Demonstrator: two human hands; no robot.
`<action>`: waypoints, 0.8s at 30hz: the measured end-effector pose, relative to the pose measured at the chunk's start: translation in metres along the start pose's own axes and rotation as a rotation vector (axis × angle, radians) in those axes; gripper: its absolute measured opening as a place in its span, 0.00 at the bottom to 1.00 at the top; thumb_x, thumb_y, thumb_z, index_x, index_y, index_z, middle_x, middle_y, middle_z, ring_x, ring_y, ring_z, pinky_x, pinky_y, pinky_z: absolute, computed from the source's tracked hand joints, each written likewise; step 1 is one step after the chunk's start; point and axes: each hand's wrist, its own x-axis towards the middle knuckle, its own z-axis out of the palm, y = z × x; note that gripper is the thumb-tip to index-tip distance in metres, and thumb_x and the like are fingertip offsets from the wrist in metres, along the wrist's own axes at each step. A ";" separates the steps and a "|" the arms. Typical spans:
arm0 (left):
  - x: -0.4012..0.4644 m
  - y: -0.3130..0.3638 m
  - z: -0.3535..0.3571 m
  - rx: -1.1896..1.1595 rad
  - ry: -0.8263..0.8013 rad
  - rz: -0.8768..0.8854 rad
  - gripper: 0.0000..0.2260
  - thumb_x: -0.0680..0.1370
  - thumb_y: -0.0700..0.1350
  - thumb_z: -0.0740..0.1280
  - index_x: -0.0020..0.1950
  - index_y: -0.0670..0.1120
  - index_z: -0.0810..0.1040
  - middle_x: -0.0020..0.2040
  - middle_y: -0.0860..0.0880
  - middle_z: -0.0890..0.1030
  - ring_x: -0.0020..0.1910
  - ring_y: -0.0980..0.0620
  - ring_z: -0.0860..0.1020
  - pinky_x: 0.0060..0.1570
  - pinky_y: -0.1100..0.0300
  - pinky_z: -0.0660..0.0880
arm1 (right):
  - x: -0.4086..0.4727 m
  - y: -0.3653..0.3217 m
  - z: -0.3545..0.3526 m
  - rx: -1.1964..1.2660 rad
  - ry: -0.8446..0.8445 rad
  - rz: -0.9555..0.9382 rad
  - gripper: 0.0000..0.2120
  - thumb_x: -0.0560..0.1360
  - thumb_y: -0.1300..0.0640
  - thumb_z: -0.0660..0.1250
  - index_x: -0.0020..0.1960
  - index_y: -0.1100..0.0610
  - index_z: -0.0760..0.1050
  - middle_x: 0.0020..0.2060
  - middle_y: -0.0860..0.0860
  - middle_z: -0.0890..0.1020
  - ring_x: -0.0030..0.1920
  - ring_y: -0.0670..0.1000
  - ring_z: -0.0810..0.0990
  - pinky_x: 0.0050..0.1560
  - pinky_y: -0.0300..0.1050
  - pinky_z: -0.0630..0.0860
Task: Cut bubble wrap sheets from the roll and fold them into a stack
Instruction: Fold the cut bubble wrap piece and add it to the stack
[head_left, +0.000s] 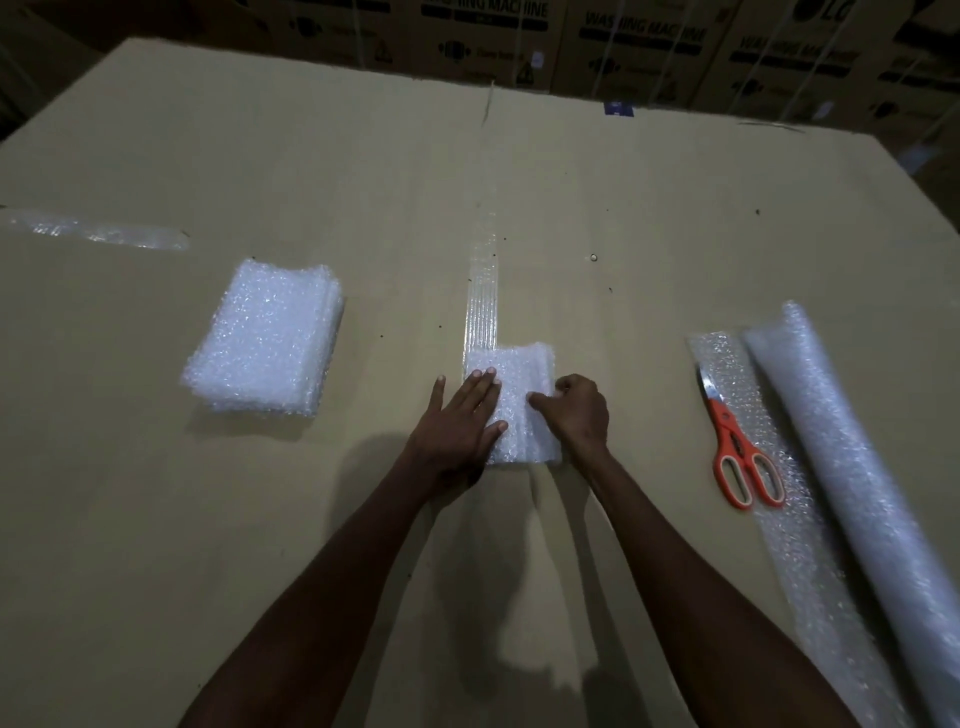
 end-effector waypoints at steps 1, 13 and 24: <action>0.000 0.000 -0.002 -0.020 -0.028 0.000 0.30 0.83 0.58 0.46 0.77 0.40 0.66 0.78 0.42 0.65 0.77 0.44 0.65 0.70 0.31 0.58 | 0.000 -0.002 0.001 0.074 -0.022 0.049 0.12 0.70 0.55 0.76 0.43 0.63 0.78 0.37 0.50 0.79 0.41 0.54 0.78 0.37 0.44 0.67; -0.033 0.006 -0.088 -1.134 0.219 -0.556 0.41 0.77 0.63 0.68 0.82 0.50 0.51 0.78 0.53 0.61 0.75 0.52 0.63 0.71 0.50 0.66 | -0.054 -0.065 -0.043 0.722 -0.297 -0.025 0.06 0.72 0.66 0.75 0.47 0.61 0.80 0.43 0.59 0.84 0.44 0.57 0.83 0.51 0.57 0.82; -0.090 -0.031 -0.163 -1.447 0.397 -0.644 0.11 0.73 0.43 0.77 0.53 0.41 0.84 0.45 0.47 0.85 0.41 0.53 0.81 0.41 0.59 0.77 | -0.098 -0.108 -0.034 0.874 -0.435 -0.098 0.09 0.72 0.68 0.75 0.50 0.61 0.79 0.41 0.56 0.83 0.35 0.48 0.82 0.32 0.38 0.77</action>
